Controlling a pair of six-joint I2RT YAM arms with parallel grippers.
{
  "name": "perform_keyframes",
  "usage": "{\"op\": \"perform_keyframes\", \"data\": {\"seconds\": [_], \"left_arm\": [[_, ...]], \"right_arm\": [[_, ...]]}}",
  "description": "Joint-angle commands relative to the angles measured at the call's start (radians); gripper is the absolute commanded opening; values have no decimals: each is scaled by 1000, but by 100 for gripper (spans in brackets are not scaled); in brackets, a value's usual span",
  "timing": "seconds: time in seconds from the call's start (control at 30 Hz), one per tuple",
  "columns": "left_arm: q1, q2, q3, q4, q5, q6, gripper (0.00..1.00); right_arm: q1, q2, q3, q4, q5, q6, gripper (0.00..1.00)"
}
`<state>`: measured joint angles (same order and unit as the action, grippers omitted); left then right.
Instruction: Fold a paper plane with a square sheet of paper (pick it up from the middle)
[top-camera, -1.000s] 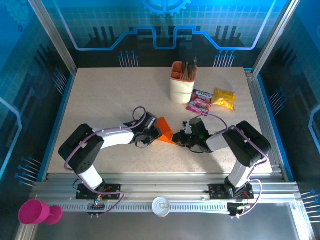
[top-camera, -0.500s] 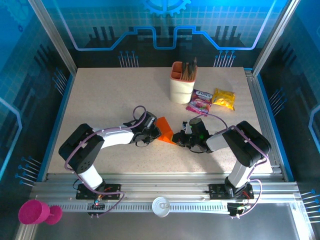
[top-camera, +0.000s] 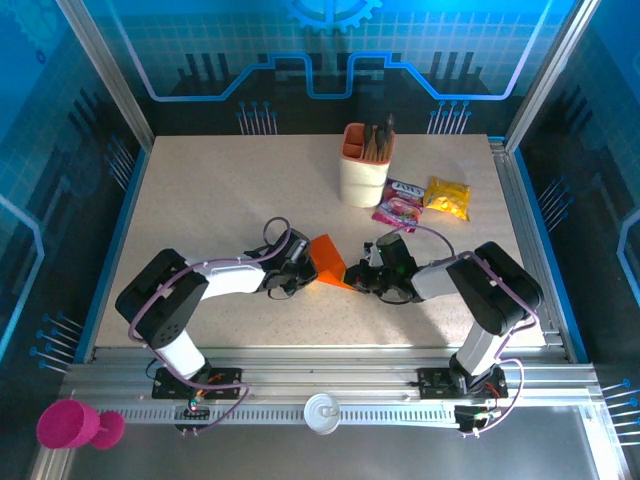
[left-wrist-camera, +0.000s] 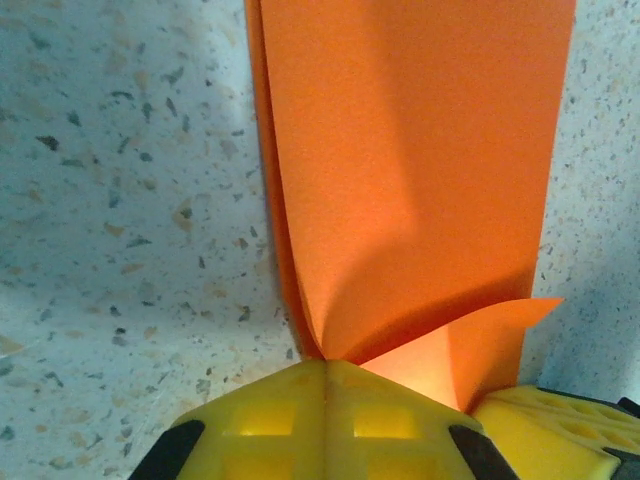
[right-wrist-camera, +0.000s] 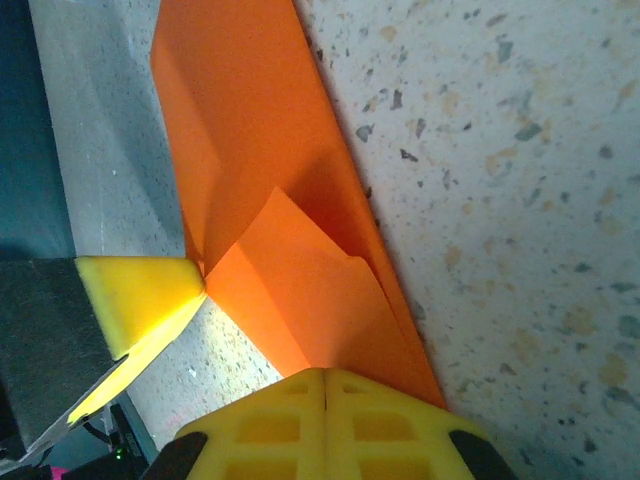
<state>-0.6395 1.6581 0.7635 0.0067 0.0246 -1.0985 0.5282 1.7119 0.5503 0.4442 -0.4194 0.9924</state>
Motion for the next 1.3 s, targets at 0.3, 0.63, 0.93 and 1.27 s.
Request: {"op": "perform_keyframes", "data": {"seconds": [0.3, 0.63, 0.93, 1.27], "left_arm": [[-6, -72, -28, -10, 8, 2, 0], [-19, -120, -31, -27, 2, -15, 0], [-28, -136, -23, -42, 1, -15, 0], [-30, -146, -26, -56, 1, -59, 0]], "right_arm": [[14, -169, 158, -469, 72, -280, 0], [54, -46, 255, -469, 69, -307, 0], [61, 25, 260, -439, 52, -322, 0], [141, -207, 208, -549, 186, -528, 30]]}}
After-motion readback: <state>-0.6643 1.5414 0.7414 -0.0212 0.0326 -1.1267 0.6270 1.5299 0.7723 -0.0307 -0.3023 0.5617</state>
